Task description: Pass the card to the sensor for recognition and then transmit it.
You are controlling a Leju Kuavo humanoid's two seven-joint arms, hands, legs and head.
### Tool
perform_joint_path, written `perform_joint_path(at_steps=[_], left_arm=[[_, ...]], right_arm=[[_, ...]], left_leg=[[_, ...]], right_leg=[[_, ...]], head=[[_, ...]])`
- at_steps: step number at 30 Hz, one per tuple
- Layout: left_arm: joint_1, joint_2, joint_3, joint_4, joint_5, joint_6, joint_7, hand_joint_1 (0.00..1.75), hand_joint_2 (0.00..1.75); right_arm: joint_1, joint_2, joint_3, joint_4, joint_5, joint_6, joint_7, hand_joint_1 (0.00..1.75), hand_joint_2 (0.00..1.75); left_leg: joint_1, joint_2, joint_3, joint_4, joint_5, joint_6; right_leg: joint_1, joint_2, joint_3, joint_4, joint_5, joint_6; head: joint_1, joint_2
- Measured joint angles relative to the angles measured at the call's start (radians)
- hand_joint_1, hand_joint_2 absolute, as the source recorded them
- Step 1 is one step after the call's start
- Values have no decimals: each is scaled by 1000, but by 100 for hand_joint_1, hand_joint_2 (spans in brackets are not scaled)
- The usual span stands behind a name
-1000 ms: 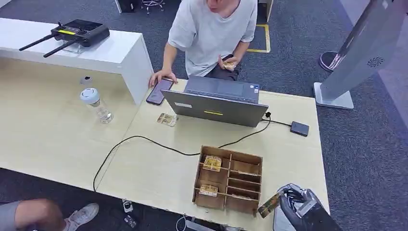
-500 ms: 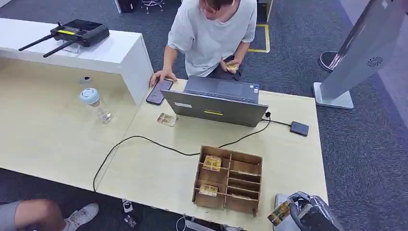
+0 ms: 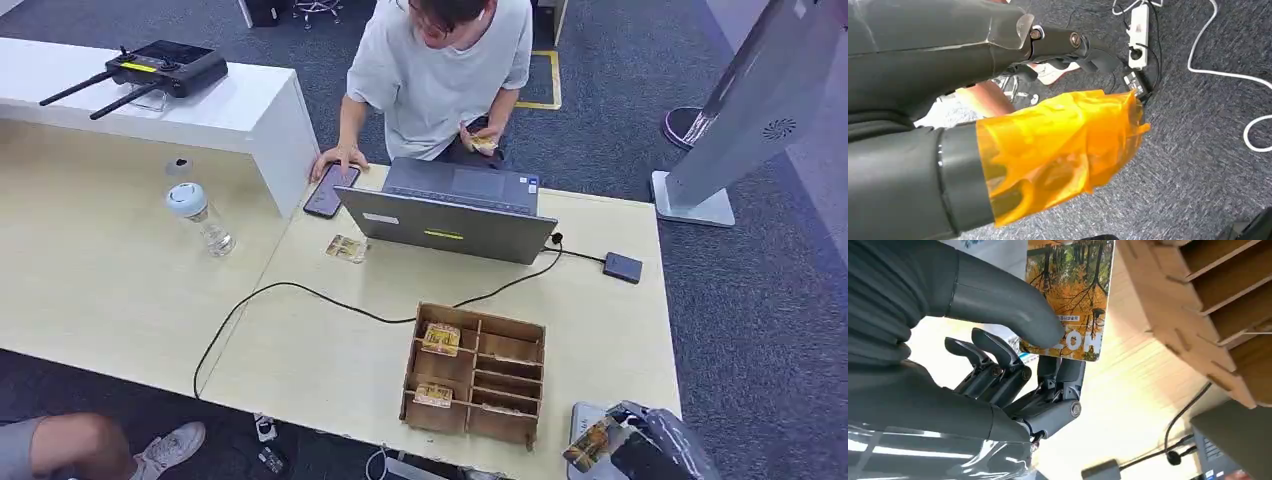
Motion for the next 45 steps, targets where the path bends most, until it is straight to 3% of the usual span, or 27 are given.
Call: perform_joint_path(at_steps=[12,26,30,38,45], left_arm=[[0,-1,0,0,4,5,13,0,0],[0,-2,0,0,4,8,15,0,0],[0,-3,0,0,5,8,18,0,0],[1,-5,0,0,14,7,31,0,0],[1,-10,0,0,17,6,36,0,0]], right_arm=[[-12,0,34,1,216,-46,84,175,175],[-31,4,58,1,248,-23,102,175,175],[-39,7,67,1,338,-20,143,175,175],[-60,49,87,1,523,-24,240,175,175],[-71,84,100,5,570,-8,257,175,175]], left_leg=[[0,0,0,0,0,0],[0,0,0,0,0,0],[0,0,0,0,0,0],[0,0,0,0,0,0],[0,0,0,0,0,0]], right_leg=[[0,0,0,0,0,0],[0,0,0,0,0,0],[0,0,0,0,0,0],[0,0,0,0,0,0],[0,0,0,0,0,0]], head=[[0,0],[0,0],[0,0],[0,0],[0,0]])
